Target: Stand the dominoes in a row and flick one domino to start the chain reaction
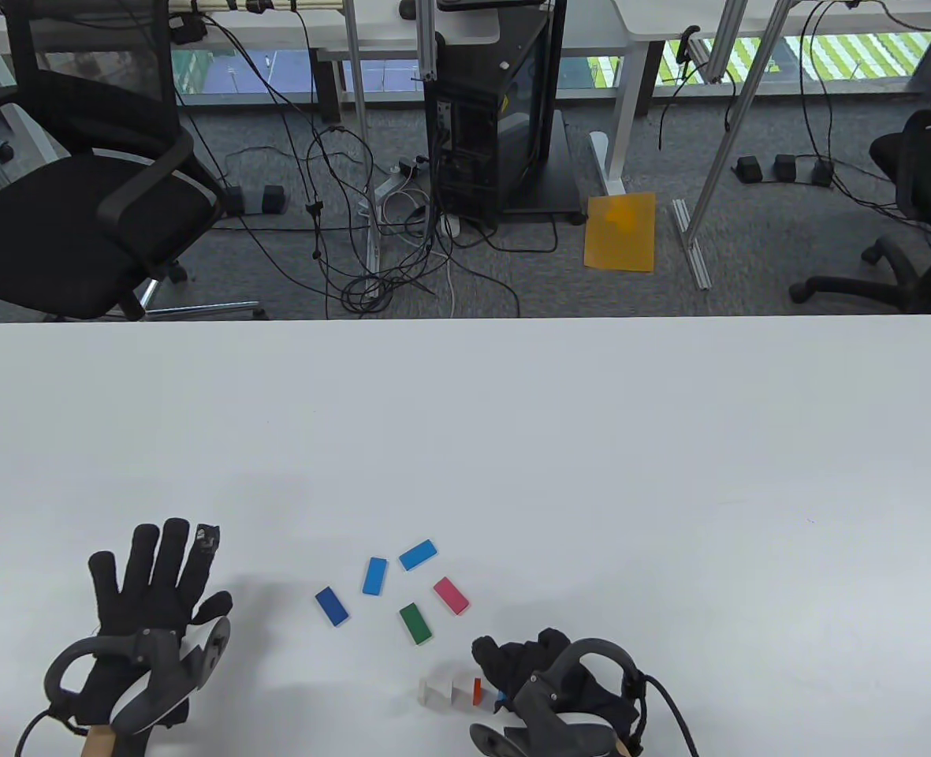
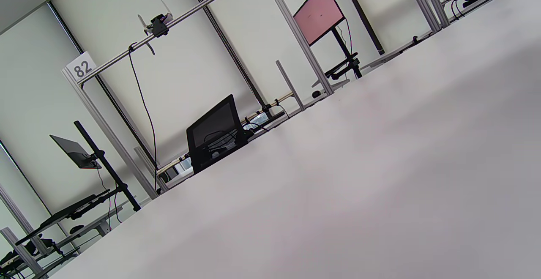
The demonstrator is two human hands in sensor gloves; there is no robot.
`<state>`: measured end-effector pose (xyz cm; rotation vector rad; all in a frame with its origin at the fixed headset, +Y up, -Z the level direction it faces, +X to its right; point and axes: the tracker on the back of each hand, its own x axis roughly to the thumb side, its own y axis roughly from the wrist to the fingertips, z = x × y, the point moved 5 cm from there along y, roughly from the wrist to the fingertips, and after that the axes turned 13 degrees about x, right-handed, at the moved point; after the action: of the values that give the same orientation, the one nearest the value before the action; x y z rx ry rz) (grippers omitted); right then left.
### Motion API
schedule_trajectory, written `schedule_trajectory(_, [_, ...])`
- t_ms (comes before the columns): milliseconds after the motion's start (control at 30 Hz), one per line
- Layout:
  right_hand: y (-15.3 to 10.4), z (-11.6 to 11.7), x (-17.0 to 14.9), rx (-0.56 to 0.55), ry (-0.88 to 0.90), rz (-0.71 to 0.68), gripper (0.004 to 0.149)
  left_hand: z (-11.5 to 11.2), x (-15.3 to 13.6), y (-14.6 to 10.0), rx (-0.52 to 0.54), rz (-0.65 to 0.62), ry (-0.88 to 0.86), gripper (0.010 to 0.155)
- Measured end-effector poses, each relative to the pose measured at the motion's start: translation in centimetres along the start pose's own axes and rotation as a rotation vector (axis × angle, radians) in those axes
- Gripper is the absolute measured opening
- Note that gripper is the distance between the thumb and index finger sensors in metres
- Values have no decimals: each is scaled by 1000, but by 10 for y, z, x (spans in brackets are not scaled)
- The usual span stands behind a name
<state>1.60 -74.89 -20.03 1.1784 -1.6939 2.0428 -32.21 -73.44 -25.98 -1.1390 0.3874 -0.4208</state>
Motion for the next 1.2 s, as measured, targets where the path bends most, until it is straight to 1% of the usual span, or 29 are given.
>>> schedule_trajectory(633, [0,0,0,18,-5,-1,81,0,1,0,2,-3,2,76])
schedule_trajectory(1200, [0,1,-1,43,-22,12,78,-1,2,0,0,-5,4,76])
